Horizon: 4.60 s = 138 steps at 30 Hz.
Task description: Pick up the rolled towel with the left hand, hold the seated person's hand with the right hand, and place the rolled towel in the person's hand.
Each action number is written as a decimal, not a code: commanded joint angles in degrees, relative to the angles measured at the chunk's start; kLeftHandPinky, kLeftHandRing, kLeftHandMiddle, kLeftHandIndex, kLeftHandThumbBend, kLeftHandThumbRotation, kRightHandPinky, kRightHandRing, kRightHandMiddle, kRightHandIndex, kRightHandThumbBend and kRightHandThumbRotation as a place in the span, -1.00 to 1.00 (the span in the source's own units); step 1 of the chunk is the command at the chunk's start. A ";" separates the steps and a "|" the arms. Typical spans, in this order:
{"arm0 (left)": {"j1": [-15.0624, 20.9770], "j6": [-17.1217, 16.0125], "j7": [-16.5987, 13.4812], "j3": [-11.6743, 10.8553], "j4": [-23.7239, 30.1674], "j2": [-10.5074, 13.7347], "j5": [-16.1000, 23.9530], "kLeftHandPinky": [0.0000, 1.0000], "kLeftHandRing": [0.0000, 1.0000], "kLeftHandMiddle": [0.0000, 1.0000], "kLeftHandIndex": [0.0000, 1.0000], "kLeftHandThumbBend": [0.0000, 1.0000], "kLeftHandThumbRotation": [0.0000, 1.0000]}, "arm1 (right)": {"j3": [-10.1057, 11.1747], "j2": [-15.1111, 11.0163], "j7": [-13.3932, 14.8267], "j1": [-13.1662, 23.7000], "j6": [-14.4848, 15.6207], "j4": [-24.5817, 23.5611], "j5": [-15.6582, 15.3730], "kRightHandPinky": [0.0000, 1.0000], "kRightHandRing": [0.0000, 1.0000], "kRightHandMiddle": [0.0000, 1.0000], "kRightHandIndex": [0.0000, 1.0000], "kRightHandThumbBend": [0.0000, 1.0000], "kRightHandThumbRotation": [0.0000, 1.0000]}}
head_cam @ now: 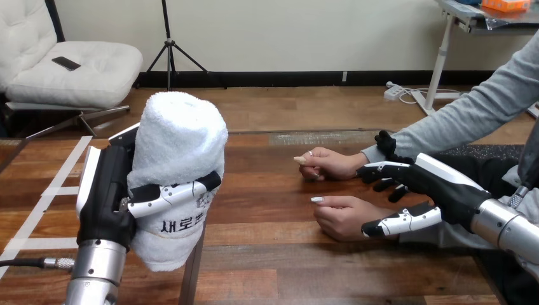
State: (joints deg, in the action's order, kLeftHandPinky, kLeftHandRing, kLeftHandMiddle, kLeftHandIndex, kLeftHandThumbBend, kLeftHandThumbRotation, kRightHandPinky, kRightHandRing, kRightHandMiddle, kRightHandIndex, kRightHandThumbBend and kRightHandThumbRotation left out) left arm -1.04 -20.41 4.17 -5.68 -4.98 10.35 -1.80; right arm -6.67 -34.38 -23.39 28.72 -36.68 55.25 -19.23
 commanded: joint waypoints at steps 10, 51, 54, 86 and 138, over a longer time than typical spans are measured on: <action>2.65 -2.15 0.11 -0.90 0.59 -0.11 -0.77 -0.43 -0.33 -0.23 -0.20 0.19 -1.00 | -1.28 -1.60 0.15 6.48 0.90 1.50 -0.98 0.46 0.64 0.69 0.72 1.00 -0.19; 2.49 -2.06 0.67 -1.01 0.90 0.01 -1.11 -0.44 -0.34 -0.23 -0.21 0.20 -1.00 | -5.34 -3.35 4.99 9.95 2.78 4.53 -8.07 0.38 0.57 0.65 0.67 1.00 -0.39; 2.41 -1.91 0.65 -1.03 1.06 -0.06 -1.11 -0.44 -0.34 -0.23 -0.21 0.20 -1.00 | -5.65 -3.51 5.50 10.25 3.03 4.60 -8.83 0.38 0.57 0.65 0.66 1.00 -0.40; 2.02 -1.36 0.41 -1.15 1.38 -0.05 -0.75 -0.43 -0.34 -0.24 -0.21 0.19 -1.00 | -7.12 -4.79 7.57 13.49 3.64 6.27 -11.34 0.30 0.52 0.62 0.62 1.00 -0.53; 1.43 -1.55 -0.27 -1.41 1.83 0.28 -0.36 -0.42 -0.32 -0.23 -0.21 0.20 -1.00 | -12.26 -4.60 9.40 13.70 3.34 9.03 -15.36 0.22 0.41 0.49 0.50 1.00 -0.44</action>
State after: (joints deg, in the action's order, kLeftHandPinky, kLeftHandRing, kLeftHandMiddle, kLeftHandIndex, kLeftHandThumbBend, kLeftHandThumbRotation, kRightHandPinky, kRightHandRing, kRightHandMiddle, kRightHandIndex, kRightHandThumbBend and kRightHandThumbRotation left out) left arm -2.12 -20.41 4.01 -6.06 -5.01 10.34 -1.76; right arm -18.66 -38.40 -14.88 37.65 -33.16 64.31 -34.81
